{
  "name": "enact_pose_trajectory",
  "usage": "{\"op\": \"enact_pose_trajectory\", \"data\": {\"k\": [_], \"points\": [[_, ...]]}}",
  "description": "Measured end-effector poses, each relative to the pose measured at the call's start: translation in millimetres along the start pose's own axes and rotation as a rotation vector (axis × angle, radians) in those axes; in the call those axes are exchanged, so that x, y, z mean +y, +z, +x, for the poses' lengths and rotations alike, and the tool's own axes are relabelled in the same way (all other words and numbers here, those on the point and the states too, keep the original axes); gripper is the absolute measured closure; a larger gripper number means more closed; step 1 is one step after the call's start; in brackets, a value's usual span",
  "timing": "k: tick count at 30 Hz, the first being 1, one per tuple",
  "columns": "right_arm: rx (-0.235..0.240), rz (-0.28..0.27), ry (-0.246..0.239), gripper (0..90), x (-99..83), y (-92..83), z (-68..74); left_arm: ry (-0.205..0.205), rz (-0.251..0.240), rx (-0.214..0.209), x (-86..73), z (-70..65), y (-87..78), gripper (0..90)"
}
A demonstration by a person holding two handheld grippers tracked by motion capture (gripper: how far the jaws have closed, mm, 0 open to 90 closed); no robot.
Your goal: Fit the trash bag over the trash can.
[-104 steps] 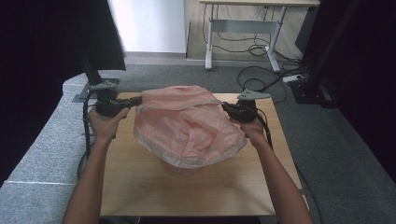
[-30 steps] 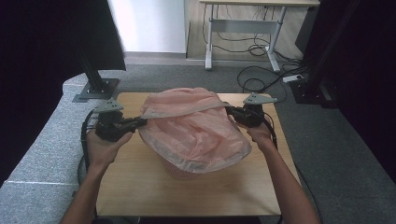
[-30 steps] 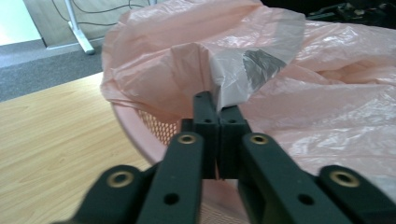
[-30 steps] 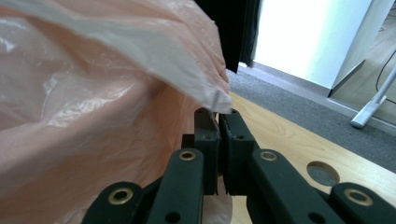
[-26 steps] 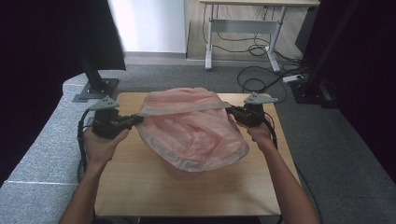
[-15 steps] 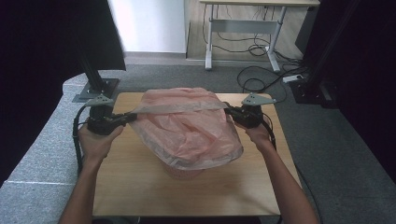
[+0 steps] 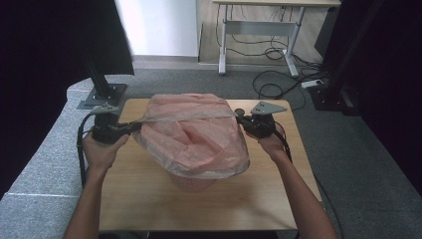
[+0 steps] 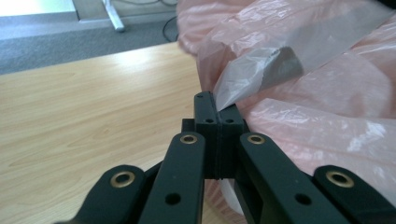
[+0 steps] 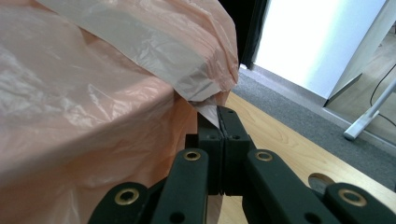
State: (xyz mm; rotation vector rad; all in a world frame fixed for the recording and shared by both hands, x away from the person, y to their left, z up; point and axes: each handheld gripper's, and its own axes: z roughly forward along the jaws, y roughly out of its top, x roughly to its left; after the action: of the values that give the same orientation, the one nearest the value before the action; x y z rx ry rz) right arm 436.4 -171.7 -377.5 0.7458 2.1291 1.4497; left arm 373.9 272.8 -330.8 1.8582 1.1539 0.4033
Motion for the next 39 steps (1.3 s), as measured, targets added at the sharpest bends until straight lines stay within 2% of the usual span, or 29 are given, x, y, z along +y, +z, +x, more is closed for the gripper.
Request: {"op": "enact_pose_trajectory", "data": {"k": [3,6,8,11,14,16,18,20,23,26,28,29,30,32,33,34,36,39], "points": [[0.003,0.008,0.017,88.8,-2.1,3.9,-2.2,0.001,0.003,0.003,-0.2,2.5,8.0,89.9],[0.033,0.004,0.053,89.0,-8.2,10.9,-2.2,-0.015,0.002,-0.028,-0.9,8.8,15.5,89.9],[0.044,0.003,0.058,89.2,-11.3,17.2,1.3,-0.024,-0.007,-0.046,-0.8,12.1,21.6,90.0],[0.071,-0.003,0.073,89.3,-14.1,26.0,5.5,-0.021,-0.012,-0.037,1.4,14.0,27.2,90.0],[0.091,-0.013,0.101,89.5,-15.7,28.1,7.9,-0.025,-0.020,-0.056,0.2,15.8,28.6,90.0],[0.100,-0.013,0.109,89.5,-17.3,23.9,9.6,-0.027,-0.025,-0.086,-2.8,15.4,27.2,90.0],[0.120,-0.012,0.094,89.5,-20.3,15.1,12.4,-0.019,-0.026,-0.119,-7.1,11.6,24.3,90.0],[0.127,-0.006,0.076,89.5,-23.2,3.8,17.6,-0.005,-0.021,-0.168,-12.6,6.5,19.6,90.0],[0.162,-0.011,0.045,89.5,-30.5,-16.9,27.7,0.016,-0.028,-0.198,-19.1,-0.1,15.6,90.0],[0.172,-0.017,0.034,89.4,-35.8,-30.3,32.8,0.016,-0.025,-0.198,-17.4,-1.9,19.4,90.0],[0.173,-0.009,0.053,89.4,-34.8,-28.8,32.1,0.020,-0.010,-0.173,-12.4,-0.7,25.5,90.0],[0.181,0.001,0.069,89.4,-32.9,-26.4,31.8,0.017,-0.004,-0.167,-10.3,0.2,28.2,90.0],[0.168,0.018,0.067,89.4,-30.1,-24.2,32.2,0.019,0.000,-0.157,-8.7,0.4,30.9,90.0],[0.139,0.065,0.041,89.4,-24.6,-19.3,34.0,0.036,0.022,-0.133,-5.9,-0.6,36.6,90.0],[0.131,0.089,0.023,89.3,-23.1,-16.4,35.0,0.039,0.030,-0.132,-5.1,0.8,39.4,90.0],[0.120,0.102,0.007,89.4,-22.3,-13.8,35.7,0.023,0.030,-0.146,-4.8,3.4,42.4,90.0],[0.119,0.103,0.025,89.4,-21.9,-9.0,33.8,0.006,0.031,-0.169,-4.8,7.2,47.2,90.0],[0.120,0.109,0.050,89.5,-23.2,-1.7,30.1,-0.003,0.035,-0.177,-3.8,9.3,52.0,90.0]]}}
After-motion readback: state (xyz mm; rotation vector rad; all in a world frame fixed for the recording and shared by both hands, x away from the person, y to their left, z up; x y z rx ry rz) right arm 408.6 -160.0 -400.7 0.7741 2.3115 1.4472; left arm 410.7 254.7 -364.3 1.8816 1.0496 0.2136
